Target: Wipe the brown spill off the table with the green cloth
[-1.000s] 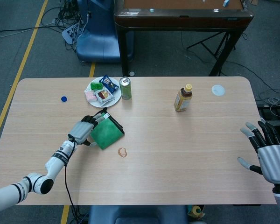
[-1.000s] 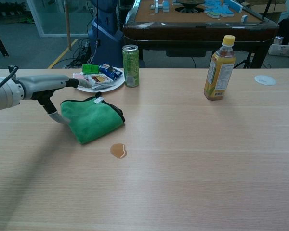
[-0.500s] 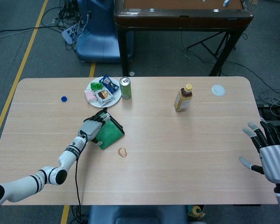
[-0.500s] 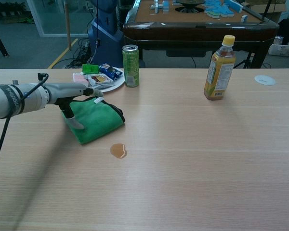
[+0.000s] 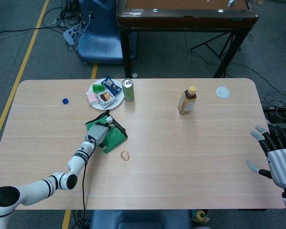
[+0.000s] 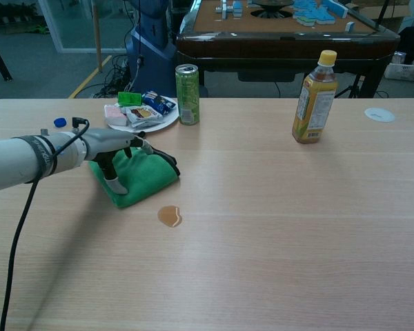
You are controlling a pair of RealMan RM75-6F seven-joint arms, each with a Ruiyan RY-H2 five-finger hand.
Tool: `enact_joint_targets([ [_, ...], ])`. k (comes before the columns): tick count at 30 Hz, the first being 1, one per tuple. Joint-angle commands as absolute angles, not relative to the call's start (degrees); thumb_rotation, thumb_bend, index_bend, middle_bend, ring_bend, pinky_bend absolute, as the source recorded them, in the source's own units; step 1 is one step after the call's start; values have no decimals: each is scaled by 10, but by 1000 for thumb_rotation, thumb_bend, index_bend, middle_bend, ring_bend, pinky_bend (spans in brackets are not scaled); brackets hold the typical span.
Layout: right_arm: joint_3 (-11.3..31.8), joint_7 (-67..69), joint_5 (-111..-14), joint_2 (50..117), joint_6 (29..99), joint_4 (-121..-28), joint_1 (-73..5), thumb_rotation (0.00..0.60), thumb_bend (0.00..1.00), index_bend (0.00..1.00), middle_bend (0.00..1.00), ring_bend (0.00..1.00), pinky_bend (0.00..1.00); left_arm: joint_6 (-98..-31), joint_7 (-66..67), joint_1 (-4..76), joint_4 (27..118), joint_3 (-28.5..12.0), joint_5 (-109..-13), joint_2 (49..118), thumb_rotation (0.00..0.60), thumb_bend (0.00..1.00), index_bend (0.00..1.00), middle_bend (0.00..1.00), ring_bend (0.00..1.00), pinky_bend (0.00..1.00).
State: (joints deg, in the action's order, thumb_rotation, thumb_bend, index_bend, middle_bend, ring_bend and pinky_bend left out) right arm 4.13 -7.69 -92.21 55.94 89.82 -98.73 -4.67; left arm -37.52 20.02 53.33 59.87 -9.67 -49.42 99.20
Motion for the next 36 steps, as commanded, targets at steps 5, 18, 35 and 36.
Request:
enact_joint_targets([
  [5, 41, -77, -921, 559, 898, -987, -45, 600, 182, 207, 168, 60, 20, -392, 177, 529, 577, -99, -519, 1012, 600, 152, 391, 334, 435, 420],
  [18, 43, -82, -920, 563, 889, -989, -51, 600, 182, 207, 168, 60, 20, -401, 111, 508, 625, -81, -614, 970, 600, 152, 544, 533, 571, 716],
  [35, 41, -81, -920, 563, 895, -989, -45, 600, 182, 207, 168, 61, 20, -383, 106, 513, 705, -49, -675, 976, 600, 153, 513, 534, 572, 715],
  [36, 41, -81, -919, 563, 895, -989, -45, 600, 182, 207, 168, 61, 20, -384, 106, 515, 707, -48, -680, 978, 600, 152, 512, 534, 572, 715],
])
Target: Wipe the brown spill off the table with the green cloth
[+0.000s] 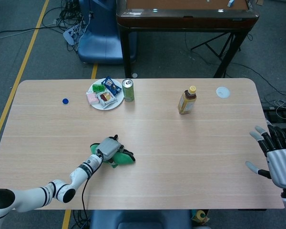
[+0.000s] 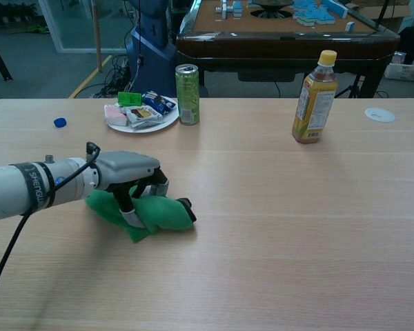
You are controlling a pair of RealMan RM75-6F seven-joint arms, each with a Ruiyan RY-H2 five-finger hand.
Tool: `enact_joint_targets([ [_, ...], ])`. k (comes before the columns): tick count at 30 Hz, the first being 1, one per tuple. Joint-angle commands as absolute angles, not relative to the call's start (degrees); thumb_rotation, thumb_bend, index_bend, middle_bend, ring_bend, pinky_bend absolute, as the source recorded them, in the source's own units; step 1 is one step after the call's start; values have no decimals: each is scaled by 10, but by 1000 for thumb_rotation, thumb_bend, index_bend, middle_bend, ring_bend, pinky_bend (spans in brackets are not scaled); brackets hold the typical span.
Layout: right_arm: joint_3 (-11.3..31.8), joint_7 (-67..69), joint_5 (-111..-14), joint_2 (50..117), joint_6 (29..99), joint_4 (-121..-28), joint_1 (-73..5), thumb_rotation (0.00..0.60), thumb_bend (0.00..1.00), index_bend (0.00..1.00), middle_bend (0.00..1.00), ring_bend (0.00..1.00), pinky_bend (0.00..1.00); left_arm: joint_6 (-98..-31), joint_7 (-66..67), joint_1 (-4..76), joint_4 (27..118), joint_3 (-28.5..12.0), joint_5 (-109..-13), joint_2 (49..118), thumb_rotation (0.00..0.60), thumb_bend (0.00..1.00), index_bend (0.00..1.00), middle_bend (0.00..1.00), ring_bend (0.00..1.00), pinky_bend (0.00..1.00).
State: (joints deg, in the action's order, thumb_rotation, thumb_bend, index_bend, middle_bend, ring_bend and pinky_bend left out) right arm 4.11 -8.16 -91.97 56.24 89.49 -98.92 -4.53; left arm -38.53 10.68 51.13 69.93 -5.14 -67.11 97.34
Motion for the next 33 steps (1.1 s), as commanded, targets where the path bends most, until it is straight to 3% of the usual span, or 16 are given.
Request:
enact_joint_targets([
  [1, 41, -80, -919, 563, 895, -988, -45, 600, 181, 207, 168, 60, 20, -385, 104, 515, 709, -49, -684, 981, 600, 152, 512, 534, 572, 715],
  [10, 41, -76, -917, 565, 896, -984, -43, 600, 182, 207, 169, 60, 20, -383, 102, 528, 721, -51, -702, 1007, 600, 152, 504, 533, 564, 714],
  [17, 41, -73, -917, 564, 900, -982, -40, 600, 183, 206, 169, 61, 20, -403, 150, 527, 671, -45, -698, 1032, 600, 152, 504, 533, 562, 694],
  [33, 42, -72, -919, 565, 898, -981, -42, 600, 181, 207, 169, 60, 20, -423, 184, 520, 602, -69, -666, 1013, 600, 152, 504, 533, 555, 671],
])
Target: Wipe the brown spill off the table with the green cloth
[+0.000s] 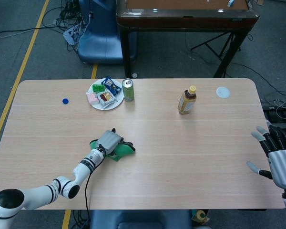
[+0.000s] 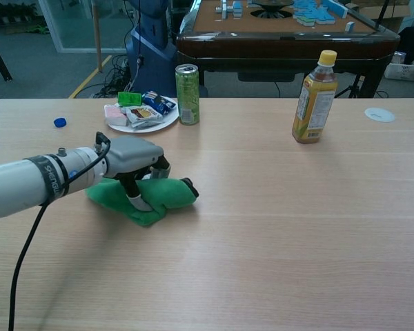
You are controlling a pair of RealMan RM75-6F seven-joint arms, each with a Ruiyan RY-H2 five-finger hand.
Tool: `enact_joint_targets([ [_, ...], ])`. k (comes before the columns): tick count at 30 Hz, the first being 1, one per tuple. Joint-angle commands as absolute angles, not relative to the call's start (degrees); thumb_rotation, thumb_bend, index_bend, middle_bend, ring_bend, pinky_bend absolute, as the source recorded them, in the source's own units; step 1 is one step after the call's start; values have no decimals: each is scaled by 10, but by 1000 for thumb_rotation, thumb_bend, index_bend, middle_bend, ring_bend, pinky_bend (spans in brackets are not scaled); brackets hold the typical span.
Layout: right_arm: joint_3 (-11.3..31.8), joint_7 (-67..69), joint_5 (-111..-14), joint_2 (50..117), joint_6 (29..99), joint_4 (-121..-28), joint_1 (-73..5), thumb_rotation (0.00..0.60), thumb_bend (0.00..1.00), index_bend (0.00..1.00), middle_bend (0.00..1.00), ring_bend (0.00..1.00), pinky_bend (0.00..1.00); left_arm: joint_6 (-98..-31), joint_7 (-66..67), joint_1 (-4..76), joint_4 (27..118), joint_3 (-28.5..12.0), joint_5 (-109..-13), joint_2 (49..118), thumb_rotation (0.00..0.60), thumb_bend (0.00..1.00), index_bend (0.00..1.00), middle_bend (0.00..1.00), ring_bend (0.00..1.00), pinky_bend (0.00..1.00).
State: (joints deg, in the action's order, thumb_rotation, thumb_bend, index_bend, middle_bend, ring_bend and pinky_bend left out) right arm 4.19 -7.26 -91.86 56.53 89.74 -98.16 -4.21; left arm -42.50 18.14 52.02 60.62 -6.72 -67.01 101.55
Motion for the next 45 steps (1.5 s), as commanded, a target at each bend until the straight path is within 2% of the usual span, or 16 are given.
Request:
enact_joint_targets([
  [1, 42, -72, -919, 565, 898, -981, -42, 600, 181, 207, 169, 60, 20, -422, 184, 519, 602, -69, -666, 1012, 600, 152, 504, 533, 555, 670],
  [10, 42, -72, -919, 565, 900, -981, -40, 600, 181, 207, 169, 61, 20, -416, 170, 521, 641, -49, -703, 1016, 600, 152, 504, 533, 555, 669],
  [20, 42, -69, -917, 566, 900, -979, -39, 600, 182, 207, 169, 64, 20, -408, 136, 523, 738, -29, -747, 1002, 600, 152, 504, 533, 555, 666],
  [24, 43, -68, -917, 567, 899, -977, -40, 600, 182, 207, 169, 65, 20, -411, 138, 523, 748, -24, -758, 1000, 600, 152, 504, 533, 555, 658],
  [37, 43, -66, -917, 566, 902, -977, -38, 600, 182, 207, 169, 65, 20, -421, 162, 522, 639, -65, -698, 1016, 600, 152, 501, 533, 554, 646],
  [45, 44, -68, -920, 567, 899, -978, -42, 600, 182, 207, 169, 65, 20, -456, 152, 512, 640, -99, -678, 981, 600, 152, 500, 533, 552, 644],
])
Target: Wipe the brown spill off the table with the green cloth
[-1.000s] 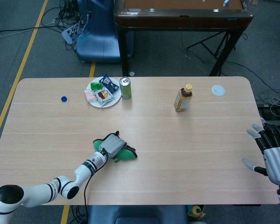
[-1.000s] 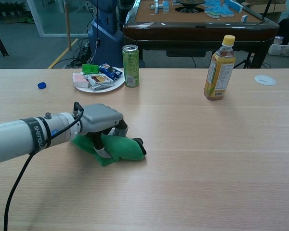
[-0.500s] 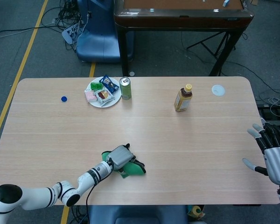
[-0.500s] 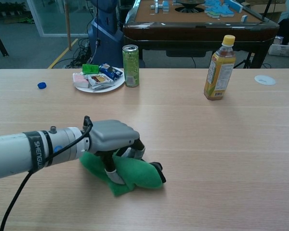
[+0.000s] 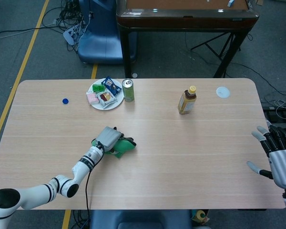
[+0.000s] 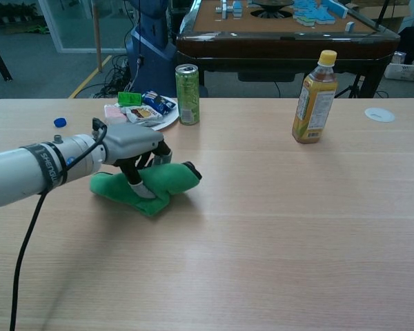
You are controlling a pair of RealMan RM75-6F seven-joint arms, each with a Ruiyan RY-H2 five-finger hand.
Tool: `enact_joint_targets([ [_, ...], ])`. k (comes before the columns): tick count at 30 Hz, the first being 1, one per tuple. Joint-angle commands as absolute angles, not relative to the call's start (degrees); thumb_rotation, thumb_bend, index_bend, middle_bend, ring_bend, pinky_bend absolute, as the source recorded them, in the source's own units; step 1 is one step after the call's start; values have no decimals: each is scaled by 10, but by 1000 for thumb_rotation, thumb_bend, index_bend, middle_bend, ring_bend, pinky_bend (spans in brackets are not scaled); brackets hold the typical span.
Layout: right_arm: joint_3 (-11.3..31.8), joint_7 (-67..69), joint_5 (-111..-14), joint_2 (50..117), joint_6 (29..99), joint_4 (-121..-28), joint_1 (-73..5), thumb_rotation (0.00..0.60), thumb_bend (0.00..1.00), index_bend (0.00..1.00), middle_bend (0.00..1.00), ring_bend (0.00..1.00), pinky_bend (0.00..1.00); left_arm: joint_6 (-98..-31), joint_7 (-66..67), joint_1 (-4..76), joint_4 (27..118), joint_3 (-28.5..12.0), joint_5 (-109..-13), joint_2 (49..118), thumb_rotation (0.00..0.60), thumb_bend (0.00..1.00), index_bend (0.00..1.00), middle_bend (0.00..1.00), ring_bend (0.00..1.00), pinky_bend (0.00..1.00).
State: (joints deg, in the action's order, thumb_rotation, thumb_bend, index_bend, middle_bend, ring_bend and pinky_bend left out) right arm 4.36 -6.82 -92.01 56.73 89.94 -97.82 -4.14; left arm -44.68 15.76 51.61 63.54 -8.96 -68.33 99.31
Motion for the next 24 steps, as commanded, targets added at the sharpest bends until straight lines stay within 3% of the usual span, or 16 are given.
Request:
enact_joint_targets([
  [1, 43, -69, -921, 567, 899, -978, -42, 600, 182, 207, 169, 65, 20, -460, 151, 510, 641, -102, -676, 977, 600, 152, 499, 533, 552, 643],
  [8, 43, -68, -920, 568, 901, -977, -40, 600, 181, 206, 169, 65, 20, -476, 143, 505, 609, -124, -652, 976, 600, 152, 446, 489, 510, 641],
  [11, 43, -68, -920, 568, 901, -977, -40, 600, 182, 207, 169, 65, 20, -469, 143, 506, 589, -125, -642, 984, 600, 152, 301, 273, 332, 595],
  [13, 43, -67, -920, 568, 902, -977, -39, 600, 182, 207, 170, 65, 20, -469, 142, 505, 580, -127, -639, 989, 600, 152, 128, 84, 168, 484],
  [15, 42, -67, -920, 567, 904, -977, -38, 600, 182, 207, 172, 65, 20, -472, 139, 503, 576, -129, -636, 992, 600, 152, 24, 8, 51, 373],
  [18, 42, -67, -920, 566, 905, -978, -37, 600, 182, 207, 174, 65, 20, -481, 131, 498, 582, -131, -639, 987, 600, 152, 0, 0, 0, 268],
  [24, 43, -64, -918, 566, 900, -975, -39, 600, 182, 207, 174, 65, 20, -515, 131, 474, 639, -130, -643, 950, 600, 152, 0, 0, 0, 237],
])
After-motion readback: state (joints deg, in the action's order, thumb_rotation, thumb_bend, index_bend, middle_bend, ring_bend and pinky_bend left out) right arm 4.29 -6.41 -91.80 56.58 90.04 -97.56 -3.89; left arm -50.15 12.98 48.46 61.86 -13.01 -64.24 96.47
